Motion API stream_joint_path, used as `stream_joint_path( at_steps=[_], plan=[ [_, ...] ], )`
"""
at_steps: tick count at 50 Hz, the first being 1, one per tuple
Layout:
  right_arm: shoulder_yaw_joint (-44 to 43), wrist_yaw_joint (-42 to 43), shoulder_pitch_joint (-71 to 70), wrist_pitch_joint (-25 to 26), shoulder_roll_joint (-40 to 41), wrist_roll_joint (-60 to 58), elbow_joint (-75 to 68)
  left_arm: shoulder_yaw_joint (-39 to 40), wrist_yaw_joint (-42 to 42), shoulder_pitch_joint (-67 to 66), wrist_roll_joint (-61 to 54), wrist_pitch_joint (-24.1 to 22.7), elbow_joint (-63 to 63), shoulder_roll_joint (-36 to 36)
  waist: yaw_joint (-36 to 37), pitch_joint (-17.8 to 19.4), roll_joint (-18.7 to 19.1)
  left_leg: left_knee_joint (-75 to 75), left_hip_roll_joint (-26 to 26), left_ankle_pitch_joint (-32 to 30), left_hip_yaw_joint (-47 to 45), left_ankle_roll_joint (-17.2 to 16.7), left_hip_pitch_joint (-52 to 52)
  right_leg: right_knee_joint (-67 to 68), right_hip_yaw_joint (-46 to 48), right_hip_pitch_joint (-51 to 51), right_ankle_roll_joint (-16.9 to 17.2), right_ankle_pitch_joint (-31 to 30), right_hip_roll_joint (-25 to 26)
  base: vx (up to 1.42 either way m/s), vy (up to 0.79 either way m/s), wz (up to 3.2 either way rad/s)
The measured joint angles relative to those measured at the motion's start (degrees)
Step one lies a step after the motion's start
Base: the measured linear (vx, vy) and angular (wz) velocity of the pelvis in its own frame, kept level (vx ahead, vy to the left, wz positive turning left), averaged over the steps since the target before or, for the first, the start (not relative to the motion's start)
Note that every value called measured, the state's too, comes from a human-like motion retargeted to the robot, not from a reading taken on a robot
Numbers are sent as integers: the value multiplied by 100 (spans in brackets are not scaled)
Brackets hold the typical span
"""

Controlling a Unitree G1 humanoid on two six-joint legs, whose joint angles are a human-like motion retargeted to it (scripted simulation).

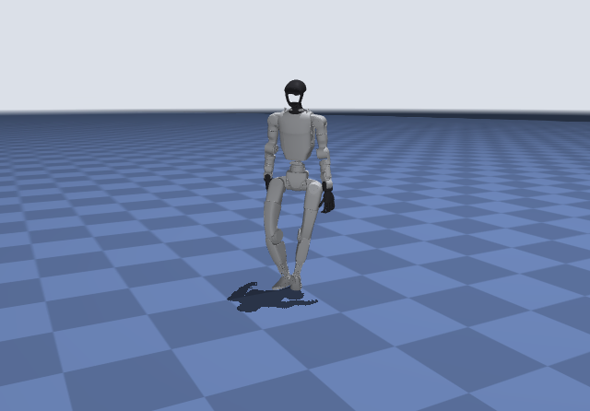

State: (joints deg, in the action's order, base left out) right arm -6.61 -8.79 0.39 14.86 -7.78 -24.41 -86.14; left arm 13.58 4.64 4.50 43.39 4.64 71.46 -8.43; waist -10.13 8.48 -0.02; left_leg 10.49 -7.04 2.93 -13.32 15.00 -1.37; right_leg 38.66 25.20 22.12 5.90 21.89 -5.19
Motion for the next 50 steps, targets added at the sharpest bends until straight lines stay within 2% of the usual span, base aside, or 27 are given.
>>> stream_joint_path(
  at_steps=[3,5,7,8,10,12,14,17,19,21,23,25,28,30,31,32,33,35,37,38,42,43,45,47,50],
  plan=[
    [-20,-61,82,46,-2,-30,-103,-74,49,138,-73,-79,-137,-63,-40,73,-126,58,-30,133,46,0,268,-713,-433,46,-515,-150,177,34,-11,31],
    [-38,-139,134,72,-15,-44,-175,-131,80,195,-83,-104,-175,-80,-65,91,-252,97,-99,225,28,0,498,-1198,-615,-128,-626,-1109,219,61,-14,36],
    [-65,-204,185,101,-11,-72,-233,-159,123,185,-43,-124,-194,-85,-35,56,-231,155,-44,287,90,0,681,-1329,-967,-307,-794,-1034,433,58,-13,11],
    [-97,-225,186,112,-8,-93,-260,-148,133,168,-6,-136,-210,-74,36,26,-184,184,21,286,55,0,734,-1110,-565,-387,-862,-805,381,50,-7,-9],
    [-187,-236,161,135,-12,-112,-306,-124,76,73,30,-162,-247,6,82,25,-129,258,72,162,31,0,875,-1129,-566,-509,-854,-805,385,52,-2,-1],
    [-200,-231,123,165,-28,-65,-309,-68,-13,-94,-29,-189,-222,109,117,3,-114,359,75,-181,-74,0,986,-1301,-952,-661,-939,-825,588,55,2,-5],
    [-193,-237,61,154,-29,7,-268,20,-55,-251,-81,-226,-113,178,102,-12,-140,713,134,-625,-184,0,964,-1497,-968,-960,-859,-689,595,50,-4,10],
    [-244,-222,-22,103,11,59,-113,100,-89,-402,-21,-214,129,228,159,35,-325,1857,196,-1156,-239,0,646,-1901,-1262,-1420,-926,-685,603,55,-17,23],
    [-243,-211,-82,59,18,81,29,103,-162,-464,45,-161,276,221,291,105,-470,3068,187,-858,-94,0,166,-2082,-1279,-1694,-1024,-660,545,45,-37,4],
    [-170,-212,-188,41,-21,72,158,128,-219,-502,59,-127,417,195,431,182,-557,4347,546,-211,-234,0,-232,-2239,-1331,-1958,-1169,-592,622,48,-53,-22],
    [-83,-193,-321,53,-53,-3,266,208,-210,-561,76,-97,530,184,602,225,-510,5373,955,343,-406,0,-585,-2451,-1334,-2199,-1208,-611,740,39,-19,-32],
    [-42,-141,-483,69,-74,-133,348,324,-210,-646,93,-62,617,206,739,214,-392,5873,1061,622,-475,0,-984,-2693,-1293,-2382,-1193,-696,873,29,19,-14],
    [18,-100,-699,66,-60,-251,487,447,-268,-799,16,-17,756,246,837,136,-288,5492,1110,819,-922,0,-1330,-3007,-1102,-2599,-999,-760,899,18,46,22],
    [59,-95,-798,28,-37,-267,614,484,-287,-892,-33,18,872,298,810,45,-253,4544,891,812,-1284,0,-1457,-3201,-967,-2675,-727,-822,762,17,70,76],
    [76,-101,-832,-8,-42,-257,703,482,-295,-911,-35,40,921,338,710,-27,-252,3780,593,559,-1317,0,-1517,-3244,-854,-2628,-585,-833,629,15,67,111],
    [101,-110,-868,-43,-43,-247,791,486,-304,-929,-35,61,965,369,634,-84,-240,3048,311,369,-1226,-144,-1557,-3269,-760,-2597,-476,-820,550,14,47,99],
    [140,-124,-908,-77,-37,-239,878,502,-314,-945,-28,80,1002,379,604,-108,-207,2380,63,302,-886,-575,-1558,-3256,-703,-2597,-432,-760,577,25,29,48],
    [256,-149,-985,-132,-14,-227,1020,525,-341,-980,-33,106,1071,393,617,-82,-118,1357,-140,-319,-389,-983,-1472,-3271,-725,-2731,-391,-667,744,39,15,-5],
    [362,-192,-1042,-163,-7,-265,1085,524,-337,-1008,-29,130,1138,421,598,-95,-95,1028,-15,-1291,-557,-867,-1277,-3337,-655,-2960,-321,-584,820,39,11,-16],
    [396,-217,-1061,-165,-7,-315,1096,532,-314,-1010,-6,142,1168,444,620,-124,-128,1099,-1,-1436,-669,-730,-1236,-3373,-586,-3082,-254,-555,784,42,11,-36],
    [471,-161,-969,-199,94,-504,1059,656,-190,-1023,192,147,1117,482,689,-276,-260,1266,-338,-1286,-290,-258,-1120,-3354,-228,-3435,294,-641,615,48,10,-39],
    [464,-113,-908,-207,124,-529,1023,670,-199,-1013,201,137,1098,482,720,-316,-299,1235,-265,-1241,-435,-191,-1047,-3289,-186,-3475,390,-697,569,44,7,-32],
    [478,-18,-743,-204,179,-499,943,675,-240,-977,154,146,1068,459,800,-369,-310,1056,-234,-1234,-434,-180,-848,-3068,-73,-3502,503,-848,553,49,10,-45],
    [455,41,-617,-180,211,-457,821,684,-256,-888,40,157,1043,429,864,-377,-219,777,-101,-1264,-419,-326,-594,-2665,74,-3457,609,-1107,594,42,11,-53],
    [391,82,-463,-111,205,-492,690,653,-191,-721,-142,106,969,370,706,-328,98,449,323,-1372,-463,-546,-255,-1629,243,-3174,721,-1474,682,36,14,-11]
  ],
)
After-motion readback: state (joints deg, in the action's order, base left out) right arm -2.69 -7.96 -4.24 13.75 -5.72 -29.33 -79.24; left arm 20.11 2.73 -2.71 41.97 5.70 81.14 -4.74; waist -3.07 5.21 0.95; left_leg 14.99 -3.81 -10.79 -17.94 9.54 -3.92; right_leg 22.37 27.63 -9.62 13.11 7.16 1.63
